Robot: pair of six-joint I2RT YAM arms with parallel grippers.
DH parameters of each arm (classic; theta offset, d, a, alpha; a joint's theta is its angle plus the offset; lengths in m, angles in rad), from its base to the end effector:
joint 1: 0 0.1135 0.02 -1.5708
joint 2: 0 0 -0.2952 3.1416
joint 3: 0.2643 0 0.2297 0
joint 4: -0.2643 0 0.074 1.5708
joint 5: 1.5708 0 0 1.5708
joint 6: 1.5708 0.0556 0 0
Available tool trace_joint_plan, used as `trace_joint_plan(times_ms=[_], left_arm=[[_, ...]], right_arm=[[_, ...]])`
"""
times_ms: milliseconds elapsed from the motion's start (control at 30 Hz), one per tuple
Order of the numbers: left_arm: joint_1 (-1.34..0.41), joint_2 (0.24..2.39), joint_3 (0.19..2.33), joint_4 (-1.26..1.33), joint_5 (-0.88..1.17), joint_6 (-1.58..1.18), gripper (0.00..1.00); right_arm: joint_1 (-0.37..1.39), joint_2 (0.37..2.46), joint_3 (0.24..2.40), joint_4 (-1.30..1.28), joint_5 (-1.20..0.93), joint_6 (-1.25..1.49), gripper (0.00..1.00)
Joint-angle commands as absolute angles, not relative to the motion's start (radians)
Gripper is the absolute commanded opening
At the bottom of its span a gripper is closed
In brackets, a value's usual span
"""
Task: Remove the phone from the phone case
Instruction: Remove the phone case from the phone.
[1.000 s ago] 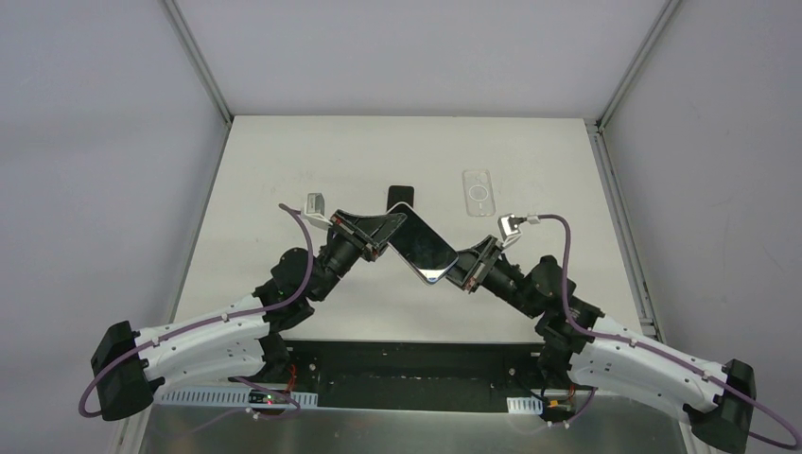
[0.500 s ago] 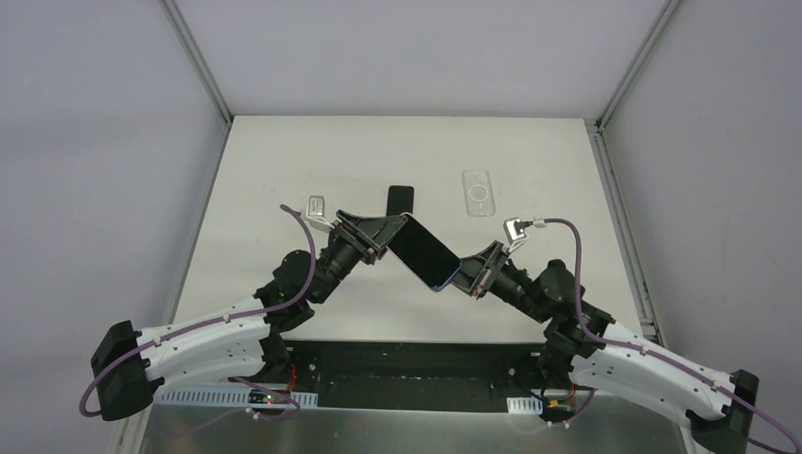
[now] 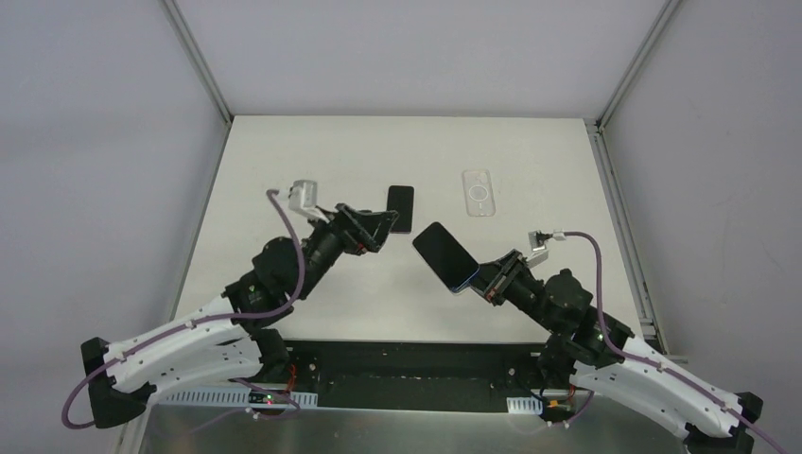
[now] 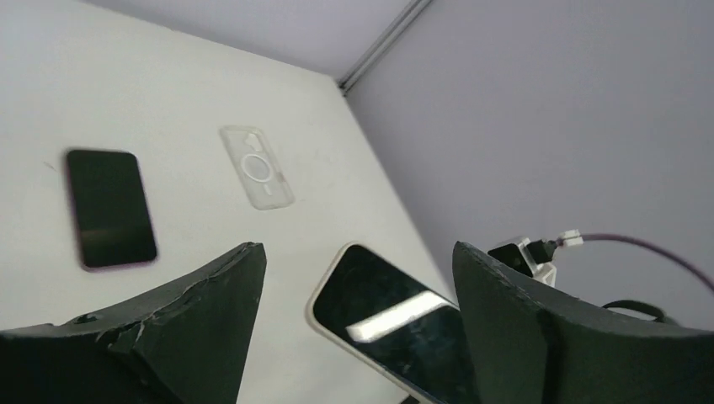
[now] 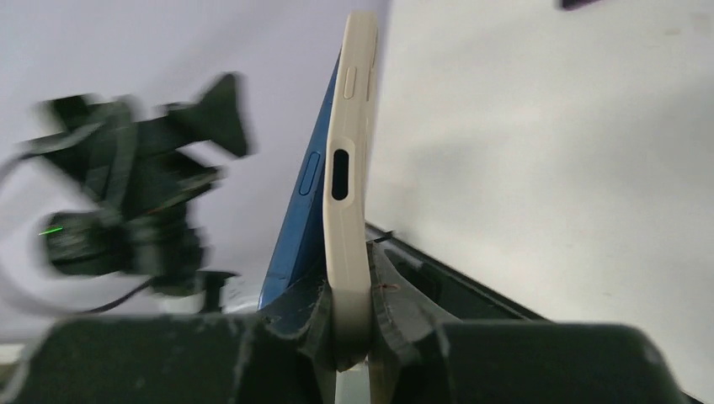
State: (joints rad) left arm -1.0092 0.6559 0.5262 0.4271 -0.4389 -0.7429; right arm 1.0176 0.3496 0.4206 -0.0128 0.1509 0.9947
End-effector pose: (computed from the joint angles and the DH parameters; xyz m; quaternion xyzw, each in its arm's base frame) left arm 0.0906 -0.0996 0.3608 -0.0964 0.5984 -0.5200 0.6018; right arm 0.0535 0.0708 0.2977 0.0470 0.6849 0.5850 0.4318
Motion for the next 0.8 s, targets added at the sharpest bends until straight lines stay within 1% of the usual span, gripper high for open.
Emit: trace_joint_plan(times_ms=[0,133,333,500,767], left_arm=[[-1.090,0.841,0.933,-0.164,-0.360,-0.332,0.83],[-1.235,0.949,0.994,-0.202,-0.447,-0.140,0.86],[-1.402,1.137,1.067,-0.203,-0.502,0.089,0.85],[-1.457,1.265,1.133,-0.211,-0.519,0.165,0.83],[-1.466,1.380,1.194,-0.209,-0.562,0.178,0.81]], right_arm=[[0.978,0.376,0.472,-0.187,0.264,1.057,0.00],[0.939,0.429,0.491,-0.261,0.251,1.103,0.00],[0.910,0.478,0.531,-0.358,0.216,1.133,0.00],[0.910,0.523,0.573,-0.384,0.171,1.134,0.00],[0.910,0.539,0.586,-0.365,0.132,1.150,0.00]])
